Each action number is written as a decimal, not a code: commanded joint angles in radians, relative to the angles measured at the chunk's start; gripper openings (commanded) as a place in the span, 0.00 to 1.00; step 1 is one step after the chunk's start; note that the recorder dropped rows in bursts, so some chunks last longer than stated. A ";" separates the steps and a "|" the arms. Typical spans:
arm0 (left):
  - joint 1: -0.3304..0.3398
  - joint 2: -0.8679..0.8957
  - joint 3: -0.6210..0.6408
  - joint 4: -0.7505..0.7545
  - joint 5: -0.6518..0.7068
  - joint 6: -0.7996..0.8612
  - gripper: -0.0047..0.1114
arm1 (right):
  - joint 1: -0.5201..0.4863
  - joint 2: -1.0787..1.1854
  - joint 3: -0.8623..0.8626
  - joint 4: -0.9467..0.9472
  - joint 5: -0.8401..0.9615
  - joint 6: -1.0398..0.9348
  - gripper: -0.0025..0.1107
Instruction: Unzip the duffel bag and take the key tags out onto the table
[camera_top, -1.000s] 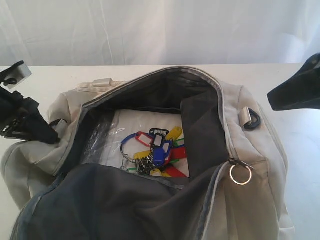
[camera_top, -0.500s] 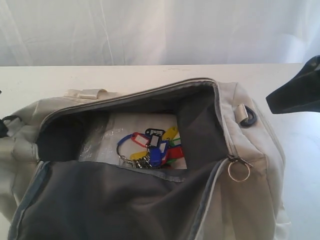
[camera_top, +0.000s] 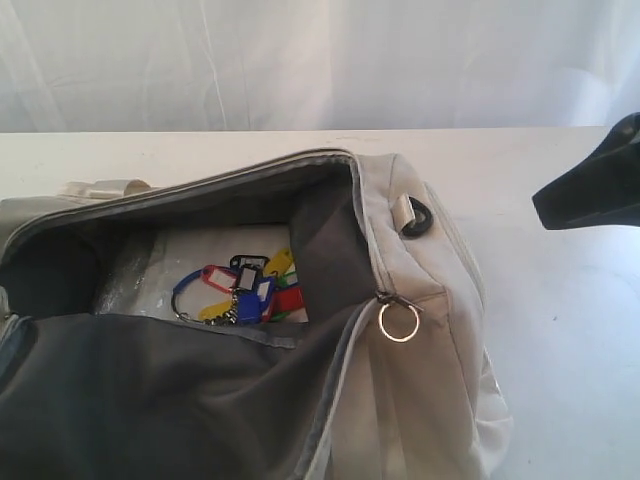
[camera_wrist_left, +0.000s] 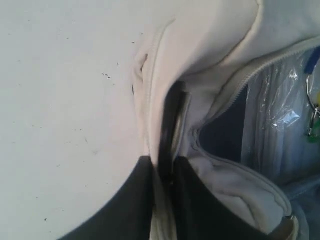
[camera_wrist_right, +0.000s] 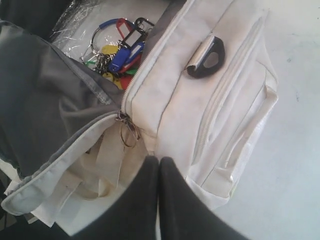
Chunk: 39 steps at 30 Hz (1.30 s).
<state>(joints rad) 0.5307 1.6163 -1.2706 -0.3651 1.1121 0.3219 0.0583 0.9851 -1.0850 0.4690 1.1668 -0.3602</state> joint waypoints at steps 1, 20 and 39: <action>0.017 -0.014 -0.010 0.088 -0.070 -0.053 0.05 | 0.001 -0.007 -0.007 0.009 -0.002 -0.012 0.02; -0.076 0.013 0.129 -0.307 0.047 0.202 0.05 | 0.001 -0.007 -0.007 0.023 -0.002 -0.014 0.02; -0.088 -0.018 -0.020 -0.322 0.107 0.123 0.67 | 0.001 -0.007 -0.007 0.118 0.054 -0.070 0.02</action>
<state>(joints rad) 0.4434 1.6309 -1.2511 -0.6595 1.1254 0.4868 0.0583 0.9851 -1.0850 0.5627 1.2047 -0.3968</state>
